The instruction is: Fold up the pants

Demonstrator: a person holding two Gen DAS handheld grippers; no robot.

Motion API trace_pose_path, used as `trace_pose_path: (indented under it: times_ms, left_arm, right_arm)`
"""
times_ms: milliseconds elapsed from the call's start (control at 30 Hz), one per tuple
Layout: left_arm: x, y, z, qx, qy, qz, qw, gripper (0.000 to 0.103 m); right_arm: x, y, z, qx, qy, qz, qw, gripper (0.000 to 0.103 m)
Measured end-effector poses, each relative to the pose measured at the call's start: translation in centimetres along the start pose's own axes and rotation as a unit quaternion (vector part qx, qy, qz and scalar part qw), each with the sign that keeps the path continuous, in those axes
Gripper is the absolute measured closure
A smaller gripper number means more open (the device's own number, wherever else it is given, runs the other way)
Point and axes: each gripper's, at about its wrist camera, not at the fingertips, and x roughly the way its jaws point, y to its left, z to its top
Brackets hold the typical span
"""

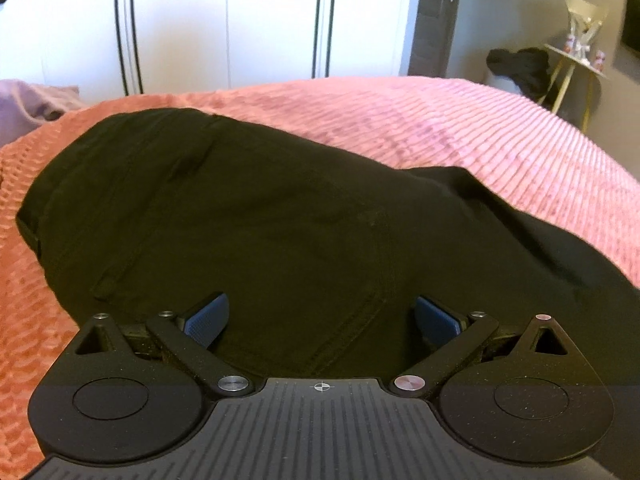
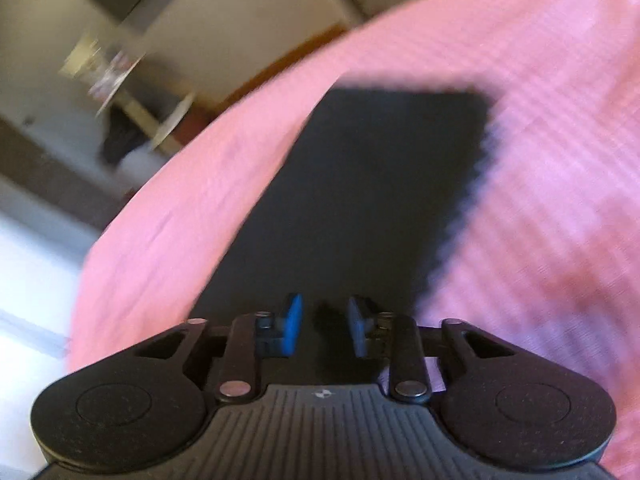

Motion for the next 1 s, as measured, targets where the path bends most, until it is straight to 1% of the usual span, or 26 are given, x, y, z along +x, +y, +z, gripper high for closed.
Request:
trace_pose_path:
  times_ms: [33, 67, 133, 200, 233, 300, 367, 467, 500, 533, 567, 600, 633, 700, 733, 767, 833, 900, 933, 967, 1000]
  left_arm:
    - [-0.3, 0.2, 0.0, -0.008, -0.007, -0.011, 0.9999, 0.001]
    - [-0.8, 0.5, 0.1, -0.019, -0.017, -0.03, 0.9992, 0.001]
    - [-1.6, 0.7, -0.1, -0.036, -0.025, -0.062, 0.9971, 0.001]
    - [-2.1, 0.7, -0.3, -0.041, -0.021, -0.086, 0.9953, 0.001]
    - [-2.2, 0.5, -0.5, -0.041, -0.015, -0.09, 0.995, 0.001]
    - [-2.4, 0.2, -1.0, -0.039, -0.002, -0.094, 0.9948, 0.001]
    - [-2.6, 0.0, -1.2, -0.034, -0.003, -0.096, 0.9948, 0.001]
    - [-2.6, -0.1, -1.3, -0.028, -0.004, -0.109, 0.9936, 0.001]
    - [-2.6, -0.2, -1.4, -0.026, -0.003, -0.11, 0.9936, 0.001]
    - [-2.5, -0.2, -1.5, -0.024, -0.002, -0.108, 0.9939, 0.001]
    - [-2.0, -0.4, -1.4, -0.022, 0.0, -0.106, 0.9941, 0.001]
    - [-2.0, -0.5, -1.4, -0.022, 0.0, -0.106, 0.9941, 0.001]
    - [-2.0, -0.5, -1.4, -0.023, 0.0, -0.107, 0.994, 0.001]
    - [-2.2, -0.3, -1.4, -0.03, -0.002, -0.112, 0.9932, 0.001]
    - [-2.3, -0.2, -1.3, -0.035, -0.005, -0.12, 0.9922, 0.001]
    - [-2.4, -0.1, -1.3, -0.042, -0.011, -0.132, 0.9903, 0.001]
    - [-3.0, 0.0, -1.3, -0.052, -0.026, -0.162, 0.9852, 0.001]
    - [-3.2, -0.2, -1.4, -0.047, -0.033, -0.178, 0.9824, 0.001]
    - [-2.9, -0.6, -1.4, -0.038, -0.028, -0.174, 0.9837, 0.001]
    - [-2.6, -1.0, -1.6, -0.028, -0.017, -0.166, 0.9857, 0.001]
    - [-1.9, -1.4, -1.7, -0.015, 0.002, -0.151, 0.9884, 0.001]
  right_arm:
    - [-0.3, -0.8, 0.5, 0.01, -0.005, 0.002, 1.0, 0.065]
    - [-0.4, -1.7, 1.0, 0.025, -0.001, 0.004, 1.0, 0.064]
    - [0.1, -3.1, 1.5, 0.051, 0.004, 0.005, 0.999, 0.064]
    - [0.2, -4.2, 2.0, 0.052, 0.006, 0.003, 0.999, 0.061]
    - [0.4, -4.3, 2.0, 0.052, 0.007, -0.005, 0.999, 0.061]
    - [1.0, -3.7, 2.2, 0.052, 0.001, -0.029, 0.998, 0.056]
    - [0.5, -4.3, 2.8, 0.058, -0.019, -0.041, 0.997, 0.055]
    - [1.0, -4.8, 3.4, 0.052, -0.023, -0.034, 0.998, 0.049]
    - [1.3, -4.8, 3.5, 0.045, -0.028, -0.026, 0.998, 0.048]
    - [2.1, -4.8, 3.8, 0.039, -0.026, -0.014, 0.999, 0.042]
    - [2.5, -4.9, 4.1, 0.043, -0.022, -0.005, 0.999, 0.04]
    - [2.6, -5.1, 4.4, 0.054, -0.024, 0.006, 0.998, 0.04]
    - [2.6, -5.2, 4.7, 0.065, -0.024, 0.02, 0.997, 0.041]
    - [2.5, -5.6, 5.3, 0.089, -0.023, 0.029, 0.995, 0.059]
    - [2.3, -5.7, 5.4, 0.093, -0.025, 0.034, 0.995, 0.079]
    - [2.1, -6.0, 5.4, 0.097, -0.028, 0.052, 0.994, 0.086]
    - [1.4, -6.6, 5.3, 0.106, -0.04, 0.094, 0.989, 0.089]
    - [1.0, -6.8, 5.1, 0.1, -0.049, 0.115, 0.987, 0.089]
    - [1.2, -6.9, 5.0, 0.098, -0.048, 0.116, 0.987, 0.086]
    - [1.6, -7.0, 5.0, 0.099, -0.043, 0.109, 0.988, 0.08]
    - [2.1, -7.1, 5.0, 0.103, -0.034, 0.095, 0.989, 0.076]
